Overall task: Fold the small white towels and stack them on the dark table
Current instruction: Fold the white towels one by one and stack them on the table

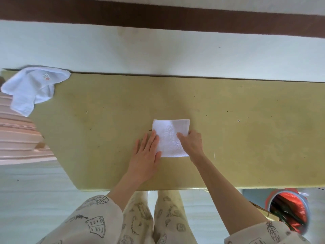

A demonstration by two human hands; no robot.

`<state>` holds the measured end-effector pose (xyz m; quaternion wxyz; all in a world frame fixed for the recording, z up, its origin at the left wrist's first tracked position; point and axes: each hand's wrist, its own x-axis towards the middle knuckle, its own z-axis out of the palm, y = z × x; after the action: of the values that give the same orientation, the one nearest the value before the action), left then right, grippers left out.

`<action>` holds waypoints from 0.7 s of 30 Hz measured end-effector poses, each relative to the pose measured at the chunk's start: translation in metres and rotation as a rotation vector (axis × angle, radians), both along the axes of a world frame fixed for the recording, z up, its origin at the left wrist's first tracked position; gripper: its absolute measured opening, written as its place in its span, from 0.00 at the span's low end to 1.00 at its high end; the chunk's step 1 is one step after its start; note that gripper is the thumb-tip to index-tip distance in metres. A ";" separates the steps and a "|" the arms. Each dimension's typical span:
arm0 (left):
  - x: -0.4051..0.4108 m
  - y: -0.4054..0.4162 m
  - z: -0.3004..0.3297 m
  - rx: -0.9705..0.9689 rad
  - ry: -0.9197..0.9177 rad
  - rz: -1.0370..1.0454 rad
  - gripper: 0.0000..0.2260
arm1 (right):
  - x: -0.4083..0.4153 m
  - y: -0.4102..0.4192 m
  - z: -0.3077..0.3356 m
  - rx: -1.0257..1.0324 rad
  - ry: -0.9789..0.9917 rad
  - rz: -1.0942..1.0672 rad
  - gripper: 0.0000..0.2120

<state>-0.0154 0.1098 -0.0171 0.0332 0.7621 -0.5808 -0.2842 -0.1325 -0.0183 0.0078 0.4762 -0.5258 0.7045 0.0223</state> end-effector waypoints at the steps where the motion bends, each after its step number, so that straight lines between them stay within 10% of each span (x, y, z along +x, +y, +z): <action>1: -0.002 0.003 -0.001 -0.012 0.005 0.024 0.33 | 0.000 0.000 0.003 0.011 -0.059 -0.027 0.09; 7: -0.014 0.022 0.008 -0.020 0.147 0.311 0.32 | -0.004 -0.004 0.024 0.218 -0.288 -0.103 0.03; 21: -0.025 0.238 0.133 -0.351 0.349 1.482 0.14 | 0.109 0.165 0.130 -0.359 -0.214 1.401 0.18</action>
<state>-0.0401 0.3478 0.1158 0.4254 0.8790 0.0569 -0.2077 -0.0232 0.1463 0.1373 0.3227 -0.9224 0.1452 0.1546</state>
